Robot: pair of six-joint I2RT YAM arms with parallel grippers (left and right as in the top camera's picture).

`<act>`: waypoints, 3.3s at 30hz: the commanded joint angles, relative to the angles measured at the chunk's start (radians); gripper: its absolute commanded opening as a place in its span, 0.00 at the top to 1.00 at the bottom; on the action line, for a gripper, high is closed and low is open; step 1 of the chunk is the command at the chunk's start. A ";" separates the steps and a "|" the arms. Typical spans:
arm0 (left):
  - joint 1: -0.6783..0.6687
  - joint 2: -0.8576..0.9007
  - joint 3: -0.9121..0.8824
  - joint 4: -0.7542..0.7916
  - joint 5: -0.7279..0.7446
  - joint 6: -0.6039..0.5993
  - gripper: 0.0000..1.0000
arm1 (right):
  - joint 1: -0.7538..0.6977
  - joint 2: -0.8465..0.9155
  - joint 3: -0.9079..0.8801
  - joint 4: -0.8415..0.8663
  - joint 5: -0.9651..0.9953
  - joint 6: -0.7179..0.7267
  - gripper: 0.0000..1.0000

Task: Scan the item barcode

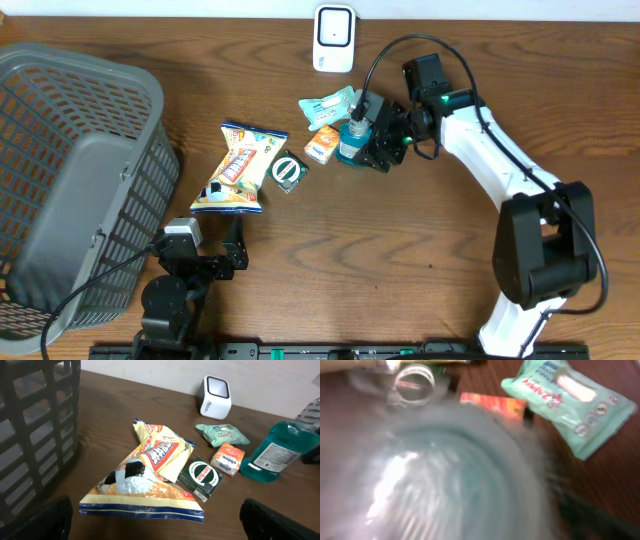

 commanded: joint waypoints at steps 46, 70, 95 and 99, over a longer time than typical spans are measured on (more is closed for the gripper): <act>0.005 -0.005 -0.017 -0.021 0.009 -0.005 0.02 | 0.082 0.036 -0.025 0.259 -0.036 0.227 0.21; 0.005 -0.005 -0.017 -0.021 0.009 -0.005 0.02 | 0.082 0.026 -0.027 0.257 0.021 0.249 0.88; 0.005 -0.005 -0.017 -0.021 0.009 -0.005 0.02 | -0.088 -0.270 -0.027 -0.552 -0.672 -0.002 0.94; 0.005 -0.005 -0.017 -0.021 0.009 -0.005 0.02 | -0.087 -0.323 -0.027 -0.580 -0.635 -0.003 0.94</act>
